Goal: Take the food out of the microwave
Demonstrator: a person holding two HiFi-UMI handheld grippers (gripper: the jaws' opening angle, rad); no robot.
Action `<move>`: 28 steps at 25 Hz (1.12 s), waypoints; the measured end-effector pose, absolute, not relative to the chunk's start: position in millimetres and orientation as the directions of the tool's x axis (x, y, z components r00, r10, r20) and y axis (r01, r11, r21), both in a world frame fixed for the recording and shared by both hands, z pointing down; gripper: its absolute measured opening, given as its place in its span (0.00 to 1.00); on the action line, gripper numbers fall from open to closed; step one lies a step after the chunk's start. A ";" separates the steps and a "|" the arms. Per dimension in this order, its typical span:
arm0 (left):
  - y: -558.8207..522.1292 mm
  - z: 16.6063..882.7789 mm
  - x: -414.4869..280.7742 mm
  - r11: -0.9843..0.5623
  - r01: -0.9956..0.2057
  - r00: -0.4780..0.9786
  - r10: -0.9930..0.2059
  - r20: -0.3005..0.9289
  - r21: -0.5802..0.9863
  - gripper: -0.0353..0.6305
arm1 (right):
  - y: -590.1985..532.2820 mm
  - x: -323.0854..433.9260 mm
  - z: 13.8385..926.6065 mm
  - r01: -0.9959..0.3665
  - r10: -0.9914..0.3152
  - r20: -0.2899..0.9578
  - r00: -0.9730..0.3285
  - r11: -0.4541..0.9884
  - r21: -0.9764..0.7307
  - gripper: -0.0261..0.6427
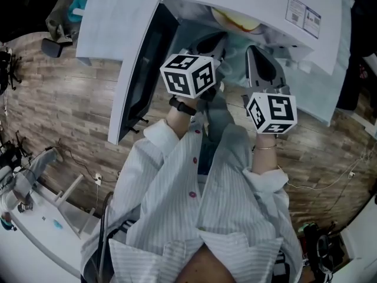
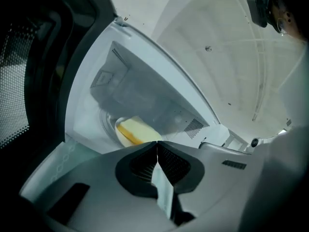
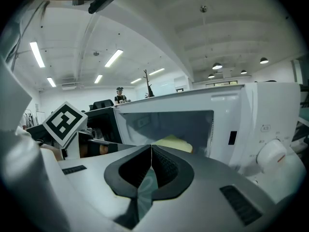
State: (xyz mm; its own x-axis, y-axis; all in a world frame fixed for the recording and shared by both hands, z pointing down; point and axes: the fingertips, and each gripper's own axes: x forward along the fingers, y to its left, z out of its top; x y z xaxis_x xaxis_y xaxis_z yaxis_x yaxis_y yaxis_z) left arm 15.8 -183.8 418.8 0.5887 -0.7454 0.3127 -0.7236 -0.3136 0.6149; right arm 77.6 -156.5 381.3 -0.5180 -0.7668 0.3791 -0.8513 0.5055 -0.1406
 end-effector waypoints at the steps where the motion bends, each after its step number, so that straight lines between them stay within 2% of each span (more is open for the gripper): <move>1: -185.1 424.2 17.3 -0.309 -0.724 0.589 -0.743 0.319 0.616 0.07 | -156.7 78.5 385.0 -0.854 -0.767 0.383 -0.514 0.501 -0.143 0.08; 10: -190.8 459.8 32.6 -0.243 -0.642 0.626 -0.713 0.314 0.727 0.07 | -156.6 83.4 400.4 -0.864 -0.772 0.396 -0.497 0.481 -0.147 0.08; 20: -206.1 481.1 44.7 -0.145 -0.491 0.660 -0.706 0.258 0.859 0.18 | -155.0 89.0 408.2 -0.870 -0.771 0.417 -0.482 0.476 -0.125 0.08; 28: -213.3 492.2 36.7 -0.050 -0.375 0.628 -0.748 0.214 0.926 0.26 | -153.8 98.0 409.8 -0.874 -0.772 0.423 -0.474 0.470 -0.122 0.08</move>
